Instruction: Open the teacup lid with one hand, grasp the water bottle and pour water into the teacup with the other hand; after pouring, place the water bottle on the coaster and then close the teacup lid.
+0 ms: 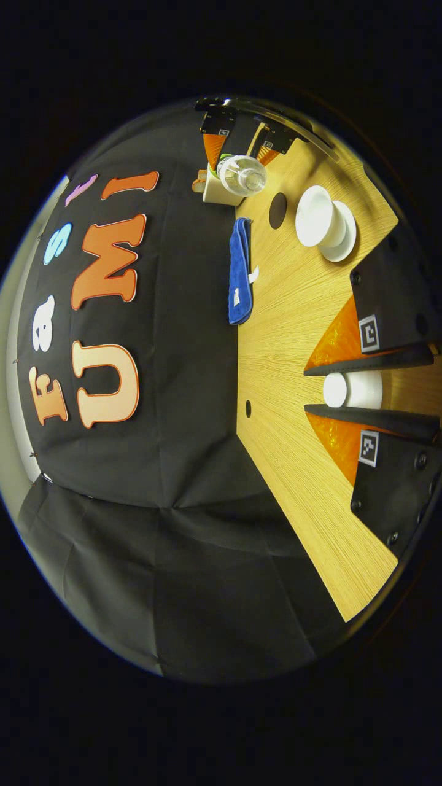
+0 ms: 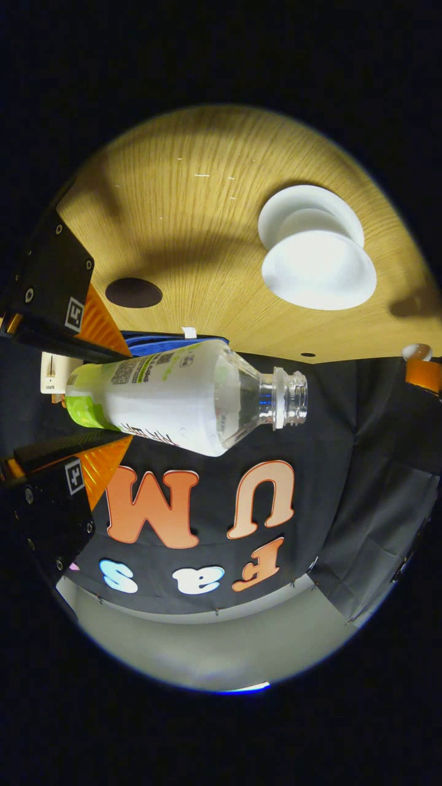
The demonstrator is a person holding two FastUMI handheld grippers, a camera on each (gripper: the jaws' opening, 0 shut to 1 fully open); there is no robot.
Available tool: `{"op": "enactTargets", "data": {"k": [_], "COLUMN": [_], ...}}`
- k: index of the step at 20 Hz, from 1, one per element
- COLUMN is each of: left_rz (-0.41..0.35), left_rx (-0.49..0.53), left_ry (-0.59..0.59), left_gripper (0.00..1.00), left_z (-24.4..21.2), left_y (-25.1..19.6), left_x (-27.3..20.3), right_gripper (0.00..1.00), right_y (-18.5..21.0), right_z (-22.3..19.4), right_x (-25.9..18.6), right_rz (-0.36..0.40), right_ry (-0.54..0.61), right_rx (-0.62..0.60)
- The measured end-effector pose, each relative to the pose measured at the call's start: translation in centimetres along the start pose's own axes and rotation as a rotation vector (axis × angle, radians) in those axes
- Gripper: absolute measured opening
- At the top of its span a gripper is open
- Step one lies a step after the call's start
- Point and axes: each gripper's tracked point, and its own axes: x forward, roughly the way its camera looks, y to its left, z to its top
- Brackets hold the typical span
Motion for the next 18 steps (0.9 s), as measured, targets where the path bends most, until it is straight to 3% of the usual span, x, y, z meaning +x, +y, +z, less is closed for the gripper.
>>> {"op": "enactTargets", "data": {"k": [8,18], "left_rz": [0.006,0.003], "left_rx": [-0.014,-0.01], "left_ry": [-0.004,0.002], "left_gripper": [0.32,0.31], "left_z": [0.2,0.5], "left_y": [0.8,0.6], "left_x": [-0.2,-0.7], "right_gripper": [0.6,0.57], "right_y": [-2.4,-6.2], "right_z": [0.9,1.2], "right_x": [0.6,1.3], "right_rz": [-0.086,-0.156], "right_ry": [-0.047,-0.078], "right_rx": [-0.15,-0.199]}}
